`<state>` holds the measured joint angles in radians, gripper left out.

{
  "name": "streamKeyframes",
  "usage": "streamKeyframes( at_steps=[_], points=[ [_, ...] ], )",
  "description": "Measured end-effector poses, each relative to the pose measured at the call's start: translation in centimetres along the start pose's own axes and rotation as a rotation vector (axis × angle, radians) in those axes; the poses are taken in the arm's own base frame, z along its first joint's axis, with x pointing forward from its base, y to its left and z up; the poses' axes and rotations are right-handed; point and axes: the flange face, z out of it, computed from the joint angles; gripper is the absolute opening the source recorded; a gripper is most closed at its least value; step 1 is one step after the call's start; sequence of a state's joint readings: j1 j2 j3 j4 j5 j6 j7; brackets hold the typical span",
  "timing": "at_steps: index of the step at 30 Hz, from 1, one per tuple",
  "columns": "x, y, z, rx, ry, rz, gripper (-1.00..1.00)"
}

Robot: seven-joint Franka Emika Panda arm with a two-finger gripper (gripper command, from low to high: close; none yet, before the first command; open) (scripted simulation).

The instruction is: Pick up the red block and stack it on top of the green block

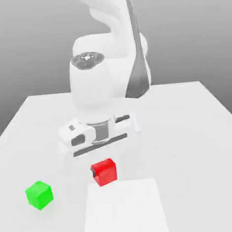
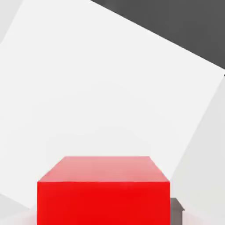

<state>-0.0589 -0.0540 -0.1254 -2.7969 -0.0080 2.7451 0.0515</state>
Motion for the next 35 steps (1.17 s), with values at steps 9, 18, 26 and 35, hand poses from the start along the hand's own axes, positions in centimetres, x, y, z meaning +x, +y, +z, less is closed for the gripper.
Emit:
streamKeyframes(
  at_steps=[9,18,26,35],
  points=[
    [1.1,6.5,-0.9,0.0,0.0,-0.237,-1.0],
    [1.0,13.4,-1.8,-0.001,-0.002,-0.473,-1.0],
    [0.8,17.0,-0.5,-0.001,0.0,-0.623,-1.0],
    [0.6,17.0,4.0,-0.001,-0.002,-0.626,1.0]
  ],
)
